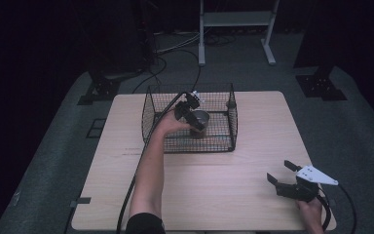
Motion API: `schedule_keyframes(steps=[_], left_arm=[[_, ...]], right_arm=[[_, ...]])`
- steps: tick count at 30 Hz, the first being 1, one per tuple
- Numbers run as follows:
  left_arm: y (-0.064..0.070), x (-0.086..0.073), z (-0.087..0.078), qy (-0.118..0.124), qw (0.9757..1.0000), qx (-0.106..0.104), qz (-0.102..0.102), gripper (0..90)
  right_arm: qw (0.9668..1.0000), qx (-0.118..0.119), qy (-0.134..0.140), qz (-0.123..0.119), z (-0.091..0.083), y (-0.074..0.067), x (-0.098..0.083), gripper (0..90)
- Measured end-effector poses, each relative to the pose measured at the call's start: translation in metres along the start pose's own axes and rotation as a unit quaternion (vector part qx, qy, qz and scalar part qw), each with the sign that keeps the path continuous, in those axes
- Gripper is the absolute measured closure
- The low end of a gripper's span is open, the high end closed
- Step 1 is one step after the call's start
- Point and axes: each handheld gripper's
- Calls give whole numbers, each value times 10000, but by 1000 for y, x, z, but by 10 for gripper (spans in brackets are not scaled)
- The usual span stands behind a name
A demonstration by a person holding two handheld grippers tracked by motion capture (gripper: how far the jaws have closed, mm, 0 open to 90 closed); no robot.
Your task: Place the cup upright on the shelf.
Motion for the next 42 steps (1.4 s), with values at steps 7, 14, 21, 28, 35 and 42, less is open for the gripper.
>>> schedule_keyframes(steps=[7, 14, 21, 28, 35, 42], left_arm=[[2, -2, -2, -60, 10000, 37, 35, 138], [5, 0, -6, -22, 10000, 62, 50, 103], [7, 1, -15, 165, 9998, 50, 18, 79], [14, 3, -31, 367, 9992, 127, 125, 76], [18, -5, -47, 614, 9979, 187, 103, 78], [28, -12, -61, 767, 9967, 178, 173, 78]], right_arm=[[10000, 6, -6, -7, 0, 0, 0, 135], [10000, -4, -11, -6, 0, 0, 0, 135], [10000, -25, -35, -24, 1, -1, 0, 135], [10000, -34, -33, -6, 1, -1, 0, 135], [10000, -78, -35, -8, 1, -1, 0, 135], [9999, -119, -65, -26, 1, -2, 0, 135]])
Point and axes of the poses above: each handheld gripper's, and its own axes: z roughly forward along the jaws, x roughly out of its top, y roughly to its right, and after that the axes turned 2 degrees about -x, right-handed
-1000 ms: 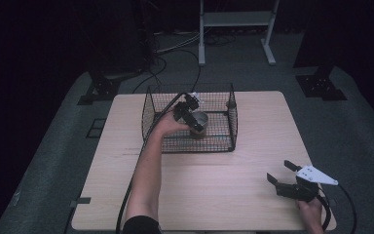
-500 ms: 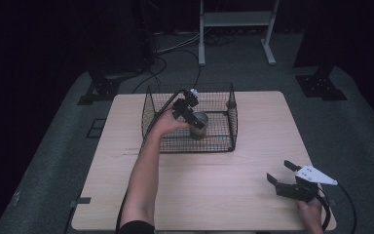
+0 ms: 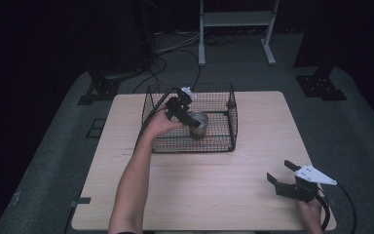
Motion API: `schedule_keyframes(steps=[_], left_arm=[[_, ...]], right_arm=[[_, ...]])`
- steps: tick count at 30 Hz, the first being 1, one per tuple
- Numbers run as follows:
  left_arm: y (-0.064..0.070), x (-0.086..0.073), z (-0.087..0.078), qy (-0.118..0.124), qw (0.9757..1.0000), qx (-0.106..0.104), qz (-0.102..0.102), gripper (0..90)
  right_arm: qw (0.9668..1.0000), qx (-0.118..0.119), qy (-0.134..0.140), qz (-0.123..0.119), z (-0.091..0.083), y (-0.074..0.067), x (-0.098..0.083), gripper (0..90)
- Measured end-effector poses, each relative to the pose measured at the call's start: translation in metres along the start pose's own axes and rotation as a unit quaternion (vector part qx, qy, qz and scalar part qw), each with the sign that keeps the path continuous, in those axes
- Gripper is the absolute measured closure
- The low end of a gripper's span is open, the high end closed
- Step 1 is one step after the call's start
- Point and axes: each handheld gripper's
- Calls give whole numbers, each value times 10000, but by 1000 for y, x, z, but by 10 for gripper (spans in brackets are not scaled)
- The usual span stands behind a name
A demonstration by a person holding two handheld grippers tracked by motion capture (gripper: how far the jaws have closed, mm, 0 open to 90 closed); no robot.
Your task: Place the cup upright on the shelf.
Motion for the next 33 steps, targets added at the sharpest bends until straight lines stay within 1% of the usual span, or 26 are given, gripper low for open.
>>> schedule_keyframes(steps=[1, 4, 7, 11, 12, 14, 20, 24, 27, 30, 33], left_arm=[[1, 0, -2, 31, 10000, 0, 30, 78], [5, -1, -8, 167, 9999, 9, 23, 78], [8, -3, -12, 233, 9997, 42, 45, 78], [10, -7, -15, 257, 9997, 31, 5, 78], [11, -7, -16, 279, 9996, 40, 31, 78], [13, -9, -18, 321, 9995, 10, 16, 78], [17, -12, -22, 377, 9993, 29, 44, 78], [21, -13, -26, 408, 9991, 4, 71, 78], [25, -14, -28, 434, 9990, 24, 124, 78], [28, -16, -31, 503, 9987, 3, 120, 78], [32, -20, -34, 588, 9981, 4, 159, 78]], right_arm=[[10000, -5, -3, -2, 0, 0, 0, 135], [10000, -24, -4, -31, 0, 0, 0, 135], [10000, -37, -19, -37, 0, -1, 0, 135], [10000, -53, -29, -38, 1, -1, 0, 135], [10000, -55, -28, -40, 1, -1, 0, 135], [10000, -55, -31, -38, 1, -1, 0, 134], [10000, -66, -43, -56, 1, -1, 0, 134], [9999, -70, -51, -61, 1, -1, 0, 135], [9999, -73, -51, -70, 1, -2, 0, 135], [9999, -74, -53, -74, 1, -2, 0, 135], [9999, -76, -55, -77, 1, -2, 0, 135]])
Point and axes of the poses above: each handheld gripper's, and its own axes: z roughly forward along the jaws, x roughly out of its top, y roughly to its right, and after that the axes turned 2 degrees about -x, right-handed
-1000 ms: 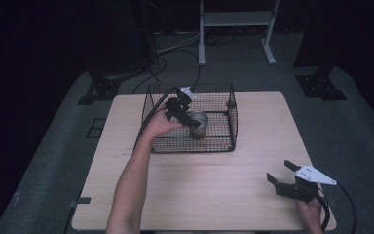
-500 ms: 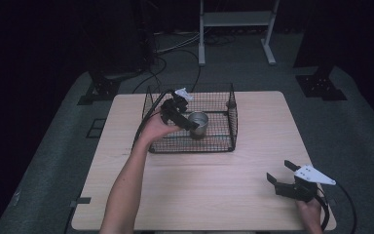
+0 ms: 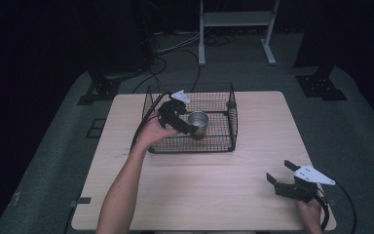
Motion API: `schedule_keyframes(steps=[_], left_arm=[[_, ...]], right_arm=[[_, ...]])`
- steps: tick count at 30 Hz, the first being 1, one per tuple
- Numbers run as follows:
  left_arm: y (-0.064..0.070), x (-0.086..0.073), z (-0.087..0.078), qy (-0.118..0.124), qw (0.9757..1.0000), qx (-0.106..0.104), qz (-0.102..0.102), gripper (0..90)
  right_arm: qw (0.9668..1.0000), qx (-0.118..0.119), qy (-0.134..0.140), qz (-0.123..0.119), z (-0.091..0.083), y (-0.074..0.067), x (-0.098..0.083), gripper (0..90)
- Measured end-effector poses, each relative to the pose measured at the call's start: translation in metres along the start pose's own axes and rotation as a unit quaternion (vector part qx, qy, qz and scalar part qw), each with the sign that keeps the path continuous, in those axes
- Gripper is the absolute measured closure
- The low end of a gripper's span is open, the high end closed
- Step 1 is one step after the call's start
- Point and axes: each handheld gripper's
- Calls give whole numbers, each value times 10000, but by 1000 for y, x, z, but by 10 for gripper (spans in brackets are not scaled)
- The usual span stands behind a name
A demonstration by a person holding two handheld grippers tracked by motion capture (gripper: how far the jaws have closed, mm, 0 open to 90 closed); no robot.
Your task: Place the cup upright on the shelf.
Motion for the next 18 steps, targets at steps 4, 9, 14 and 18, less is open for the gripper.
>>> schedule_keyframes(steps=[4, 9, 14, 18], left_arm=[[4, -5, -9, 134, 9999, 21, 18, 78], [11, -11, -17, 223, 9997, 53, 50, 78], [19, -20, -24, 317, 9994, 88, 99, 78], [26, -27, -30, 442, 9989, 118, 94, 78]], right_arm=[[10000, -3, -2, -11, 0, 0, 0, 135], [10000, -14, -9, -19, 0, 0, 0, 135], [10000, -27, -17, -42, 1, -1, 0, 135], [10000, -38, -29, -49, 1, -1, 0, 135]])
Point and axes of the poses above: each handheld gripper's, and its own axes: z roughly forward along the jaws, x roughly out of its top, y roughly to its right, and after that the axes turned 2 degrees about -x, right-handed
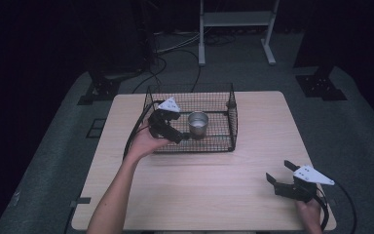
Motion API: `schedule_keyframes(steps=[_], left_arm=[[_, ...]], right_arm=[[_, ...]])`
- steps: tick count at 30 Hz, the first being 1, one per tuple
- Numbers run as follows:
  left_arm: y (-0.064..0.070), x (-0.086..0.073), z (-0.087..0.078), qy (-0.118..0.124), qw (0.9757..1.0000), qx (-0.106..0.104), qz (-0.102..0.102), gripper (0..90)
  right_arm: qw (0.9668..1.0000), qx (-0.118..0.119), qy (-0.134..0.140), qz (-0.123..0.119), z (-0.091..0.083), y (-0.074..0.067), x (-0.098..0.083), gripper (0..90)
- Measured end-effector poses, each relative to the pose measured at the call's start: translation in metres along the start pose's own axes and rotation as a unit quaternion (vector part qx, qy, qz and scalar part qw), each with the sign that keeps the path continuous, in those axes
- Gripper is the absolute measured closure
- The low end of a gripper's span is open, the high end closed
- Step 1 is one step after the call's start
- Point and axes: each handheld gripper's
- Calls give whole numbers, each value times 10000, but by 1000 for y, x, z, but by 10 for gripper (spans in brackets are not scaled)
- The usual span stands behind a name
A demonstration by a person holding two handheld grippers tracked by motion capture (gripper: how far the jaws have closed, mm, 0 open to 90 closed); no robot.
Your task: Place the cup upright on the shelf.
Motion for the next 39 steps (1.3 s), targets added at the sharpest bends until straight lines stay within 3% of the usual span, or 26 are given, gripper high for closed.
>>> schedule_keyframes(steps=[12, 39], left_arm=[[13, -19, -15, 263, 9997, 0, -25, 78], [34, -62, -39, 475, 9988, 61, -106, 77]], right_arm=[[10000, -32, -35, -5, 1, 0, 0, 135], [9999, -58, -85, -30, 1, -1, 1, 135]])
Point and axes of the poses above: each handheld gripper's, and its own axes: z roughly forward along the jaws, x roughly out of its top, y roughly to its right, and after that the axes turned 2 degrees about -x, right-handed
